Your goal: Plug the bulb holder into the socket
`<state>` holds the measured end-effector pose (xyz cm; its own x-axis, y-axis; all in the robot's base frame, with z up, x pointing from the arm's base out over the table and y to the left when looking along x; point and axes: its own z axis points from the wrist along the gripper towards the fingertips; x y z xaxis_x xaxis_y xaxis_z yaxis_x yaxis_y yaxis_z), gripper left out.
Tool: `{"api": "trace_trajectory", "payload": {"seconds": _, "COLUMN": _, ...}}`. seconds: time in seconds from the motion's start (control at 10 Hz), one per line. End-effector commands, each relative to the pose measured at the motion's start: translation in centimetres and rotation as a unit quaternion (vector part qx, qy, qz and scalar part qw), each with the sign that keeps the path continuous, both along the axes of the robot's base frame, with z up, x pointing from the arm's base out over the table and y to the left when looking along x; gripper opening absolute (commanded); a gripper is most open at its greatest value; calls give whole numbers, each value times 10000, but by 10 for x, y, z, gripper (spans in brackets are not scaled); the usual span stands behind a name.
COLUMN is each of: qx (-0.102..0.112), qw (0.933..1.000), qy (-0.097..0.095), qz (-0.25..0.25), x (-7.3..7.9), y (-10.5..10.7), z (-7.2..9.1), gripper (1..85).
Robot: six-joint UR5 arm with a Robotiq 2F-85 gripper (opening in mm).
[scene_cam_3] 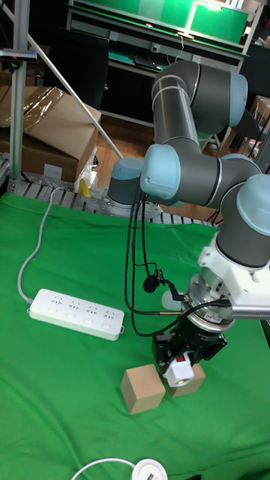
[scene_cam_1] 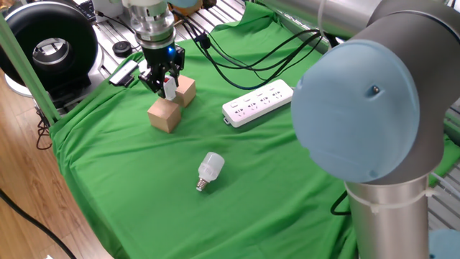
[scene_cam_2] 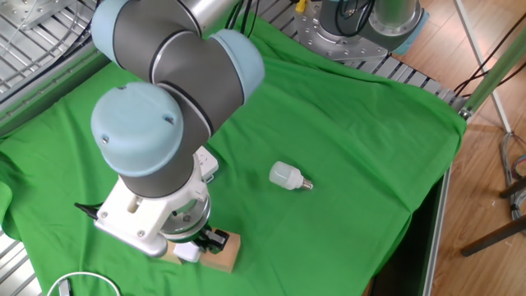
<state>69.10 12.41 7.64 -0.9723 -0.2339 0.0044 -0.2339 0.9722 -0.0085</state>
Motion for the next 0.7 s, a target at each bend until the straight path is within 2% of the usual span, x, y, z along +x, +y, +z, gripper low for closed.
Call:
{"api": "trace_trajectory", "payload": {"seconds": 0.0, "qx": 26, "qw": 9999, "qy": -43, "qz": 120, "x": 1, "y": -1, "z": 11, "gripper": 10}}
{"api": "trace_trajectory", "payload": {"seconds": 0.2, "qx": 56, "qw": 9998, "qy": -66, "qz": 166, "x": 4, "y": -3, "z": 16, "gripper": 10}}
{"api": "trace_trajectory", "payload": {"seconds": 0.6, "qx": 80, "qw": 9996, "qy": -27, "qz": 266, "x": 3, "y": -10, "z": 38, "gripper": 10}}
